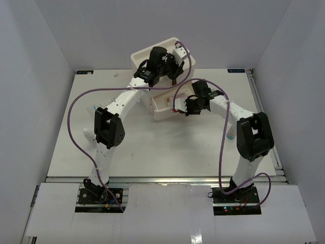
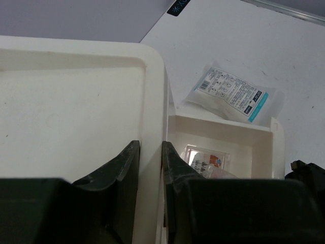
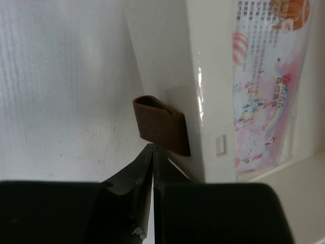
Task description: Organize the makeup
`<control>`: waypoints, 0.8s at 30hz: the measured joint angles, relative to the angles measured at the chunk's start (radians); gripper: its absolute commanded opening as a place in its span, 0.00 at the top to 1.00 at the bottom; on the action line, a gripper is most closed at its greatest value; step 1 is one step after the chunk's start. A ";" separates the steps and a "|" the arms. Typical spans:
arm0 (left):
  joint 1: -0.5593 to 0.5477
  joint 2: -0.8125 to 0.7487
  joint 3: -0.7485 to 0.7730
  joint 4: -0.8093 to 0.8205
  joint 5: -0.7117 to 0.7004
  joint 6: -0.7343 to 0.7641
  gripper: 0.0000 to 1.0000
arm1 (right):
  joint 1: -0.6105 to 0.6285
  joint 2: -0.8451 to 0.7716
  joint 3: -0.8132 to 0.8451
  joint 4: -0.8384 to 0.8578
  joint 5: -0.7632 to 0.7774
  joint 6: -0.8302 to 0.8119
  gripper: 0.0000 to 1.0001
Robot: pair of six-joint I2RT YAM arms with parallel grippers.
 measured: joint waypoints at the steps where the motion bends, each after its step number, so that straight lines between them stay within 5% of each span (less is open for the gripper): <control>1: 0.003 -0.001 -0.005 0.008 0.004 0.003 0.80 | 0.004 0.015 0.016 -0.006 0.022 0.023 0.92; 9: 0.038 -0.001 -0.029 0.059 0.017 0.012 0.80 | 0.026 0.099 0.116 0.008 0.130 0.084 0.91; 17: 0.041 -0.001 -0.028 0.054 0.052 0.002 0.80 | 0.028 0.089 0.095 0.282 0.144 0.061 0.88; 24: 0.042 -0.001 -0.026 0.049 0.073 -0.012 0.80 | 0.026 0.079 0.086 0.345 0.114 0.065 0.83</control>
